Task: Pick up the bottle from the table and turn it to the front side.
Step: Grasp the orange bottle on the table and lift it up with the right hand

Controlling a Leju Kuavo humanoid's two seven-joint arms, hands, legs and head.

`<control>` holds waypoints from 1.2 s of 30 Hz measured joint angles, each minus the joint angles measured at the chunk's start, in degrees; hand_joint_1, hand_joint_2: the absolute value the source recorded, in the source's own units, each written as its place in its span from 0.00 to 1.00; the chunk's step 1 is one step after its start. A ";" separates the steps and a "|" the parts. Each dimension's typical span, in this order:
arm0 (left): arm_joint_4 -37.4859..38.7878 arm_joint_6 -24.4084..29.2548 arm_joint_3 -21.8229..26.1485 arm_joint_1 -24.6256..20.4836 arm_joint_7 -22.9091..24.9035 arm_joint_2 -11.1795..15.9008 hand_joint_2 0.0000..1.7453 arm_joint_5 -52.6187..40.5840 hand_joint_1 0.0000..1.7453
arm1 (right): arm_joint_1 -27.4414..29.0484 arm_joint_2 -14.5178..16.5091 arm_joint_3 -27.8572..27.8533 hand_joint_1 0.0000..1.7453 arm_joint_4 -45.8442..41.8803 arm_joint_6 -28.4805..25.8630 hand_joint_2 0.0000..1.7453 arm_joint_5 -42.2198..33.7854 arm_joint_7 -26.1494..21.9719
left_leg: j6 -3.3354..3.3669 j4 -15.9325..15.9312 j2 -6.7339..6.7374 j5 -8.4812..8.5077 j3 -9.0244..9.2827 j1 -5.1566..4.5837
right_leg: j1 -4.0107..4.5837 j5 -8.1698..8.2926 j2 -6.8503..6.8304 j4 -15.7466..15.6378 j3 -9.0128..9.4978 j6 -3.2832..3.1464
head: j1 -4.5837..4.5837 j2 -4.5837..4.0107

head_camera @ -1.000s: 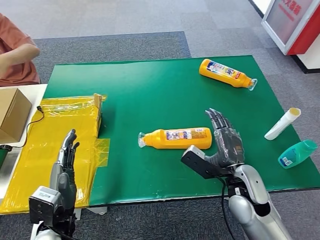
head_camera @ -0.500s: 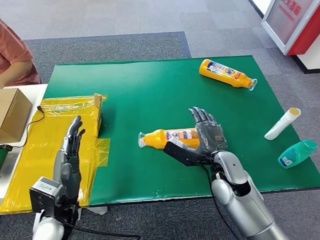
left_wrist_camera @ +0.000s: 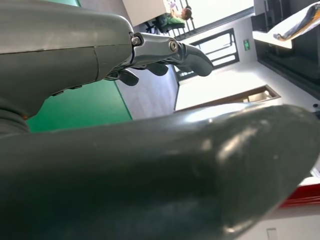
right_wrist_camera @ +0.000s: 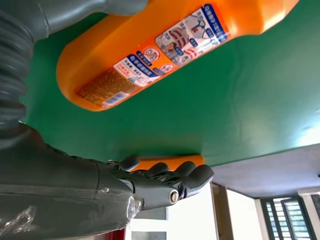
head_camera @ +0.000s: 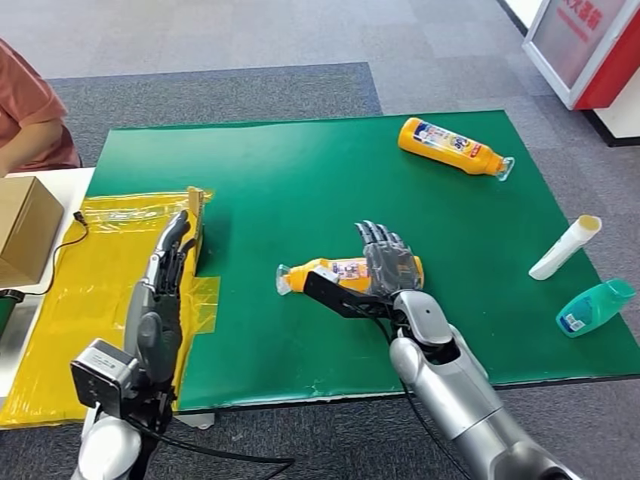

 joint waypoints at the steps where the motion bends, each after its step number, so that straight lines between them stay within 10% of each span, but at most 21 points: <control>1: 0.04 0.00 -0.12 -0.13 0.00 0.01 0.00 0.14 0.00 | -0.15 0.14 -0.05 0.00 0.73 -0.04 1.00 -0.30 -0.03 | 0.00 0.00 0.00 0.00 0.00 0.00 | 0.00 0.00 0.00 0.00 0.00 0.00 | 0.00 0.00; 36: 0.11 -1.06 -4.99 -3.43 -0.45 0.81 0.00 1.76 0.00 | -8.08 2.80 -4.00 0.00 25.92 -2.83 1.00 11.32 2.25 | 0.00 0.00 0.00 0.01 0.00 0.00 | 0.00 0.01 0.00 0.00 0.01 0.01 | 0.01 0.00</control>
